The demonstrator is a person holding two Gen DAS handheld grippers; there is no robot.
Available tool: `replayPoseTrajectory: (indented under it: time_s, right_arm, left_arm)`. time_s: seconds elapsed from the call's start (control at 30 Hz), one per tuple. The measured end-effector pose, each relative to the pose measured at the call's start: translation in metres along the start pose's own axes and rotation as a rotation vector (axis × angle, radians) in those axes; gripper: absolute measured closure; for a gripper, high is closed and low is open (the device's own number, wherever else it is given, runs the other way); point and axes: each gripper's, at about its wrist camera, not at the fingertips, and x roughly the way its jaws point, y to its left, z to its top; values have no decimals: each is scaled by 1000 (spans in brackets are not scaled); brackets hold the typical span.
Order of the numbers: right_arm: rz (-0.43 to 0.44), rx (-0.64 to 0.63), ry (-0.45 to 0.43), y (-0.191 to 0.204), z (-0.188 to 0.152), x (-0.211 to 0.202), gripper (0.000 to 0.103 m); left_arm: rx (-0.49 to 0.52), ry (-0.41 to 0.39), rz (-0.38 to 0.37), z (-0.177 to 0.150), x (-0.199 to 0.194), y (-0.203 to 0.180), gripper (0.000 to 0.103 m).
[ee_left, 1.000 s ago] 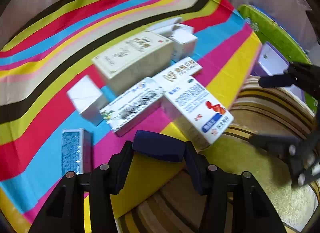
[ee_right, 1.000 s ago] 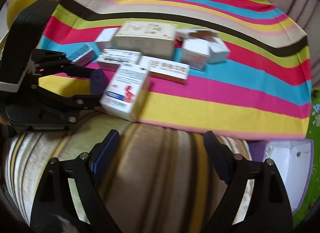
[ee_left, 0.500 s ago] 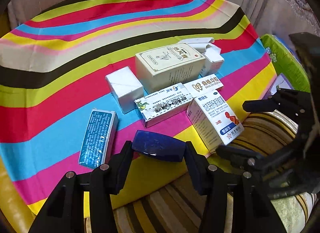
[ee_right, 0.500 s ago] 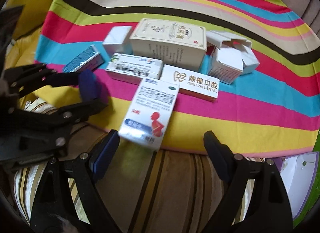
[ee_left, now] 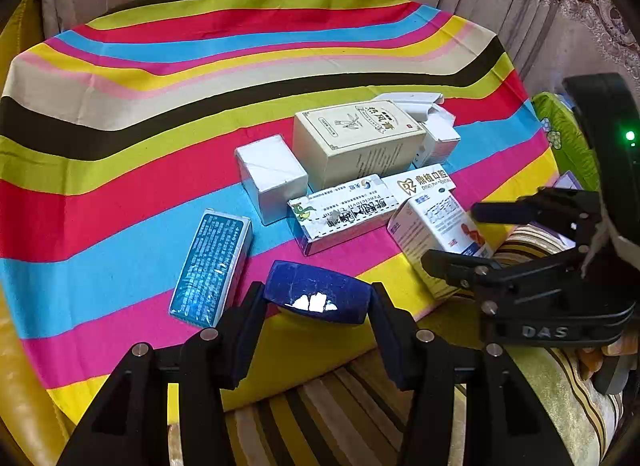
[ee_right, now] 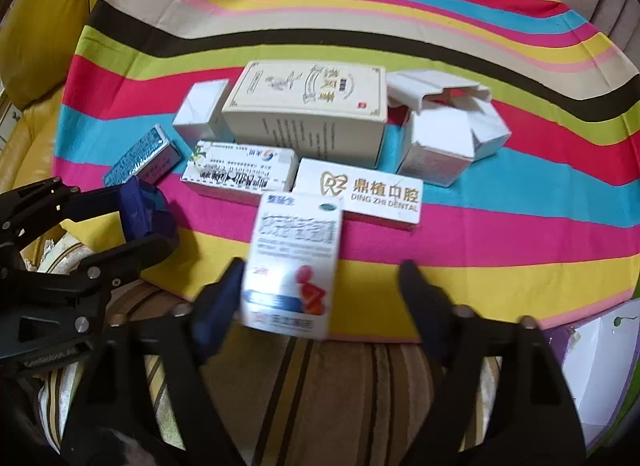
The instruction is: Organize rigid objects
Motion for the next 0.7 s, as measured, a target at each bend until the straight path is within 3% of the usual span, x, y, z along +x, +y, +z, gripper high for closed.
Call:
replayPoseTrajectory:
  time_s: [0.1,0.33,0.7]
  right_arm:
    - [26,-1,14,0,-3,4,59]
    - [29,7,-51,-8,-14,-12,59]
    - [43,71,-124,-31,-27,-34,59]
  left_arm:
    - [-6,-4,7,0,1,-5,51]
    - [-80,-30,-16,-6,-11,-12,51]
    - [-109,-42,-6,-9,-21,-47,51]
